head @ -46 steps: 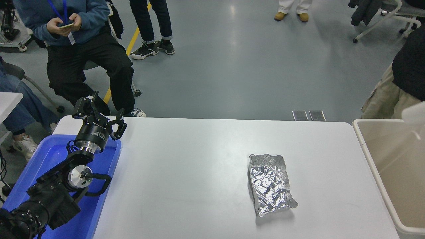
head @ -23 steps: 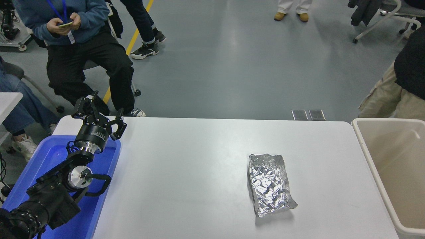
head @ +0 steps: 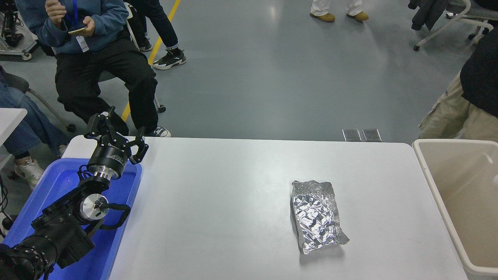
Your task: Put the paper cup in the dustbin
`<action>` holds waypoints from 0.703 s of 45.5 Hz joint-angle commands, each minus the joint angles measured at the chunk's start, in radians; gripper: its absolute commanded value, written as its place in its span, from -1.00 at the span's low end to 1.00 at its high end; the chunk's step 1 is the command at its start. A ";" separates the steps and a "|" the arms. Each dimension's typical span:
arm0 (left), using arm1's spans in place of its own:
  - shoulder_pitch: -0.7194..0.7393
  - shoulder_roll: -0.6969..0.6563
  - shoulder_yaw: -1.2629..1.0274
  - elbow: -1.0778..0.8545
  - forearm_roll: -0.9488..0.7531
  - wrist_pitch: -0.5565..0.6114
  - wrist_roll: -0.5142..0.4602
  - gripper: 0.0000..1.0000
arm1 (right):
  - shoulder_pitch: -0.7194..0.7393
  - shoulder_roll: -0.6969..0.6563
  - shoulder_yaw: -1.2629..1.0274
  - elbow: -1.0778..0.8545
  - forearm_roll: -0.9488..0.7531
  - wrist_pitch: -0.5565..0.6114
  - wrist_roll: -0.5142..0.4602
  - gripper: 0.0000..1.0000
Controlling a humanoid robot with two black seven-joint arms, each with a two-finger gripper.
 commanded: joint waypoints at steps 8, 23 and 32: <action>0.000 0.000 0.000 0.000 0.000 0.000 -0.001 1.00 | -0.038 0.095 0.090 -0.069 0.005 -0.053 -0.012 -1.00; 0.000 0.000 0.000 0.000 0.000 0.000 0.001 1.00 | -0.037 0.095 0.092 -0.069 0.003 -0.043 -0.021 0.98; 0.000 0.000 0.000 0.000 0.000 0.000 0.001 1.00 | -0.033 0.095 0.093 -0.069 0.003 -0.050 -0.014 0.98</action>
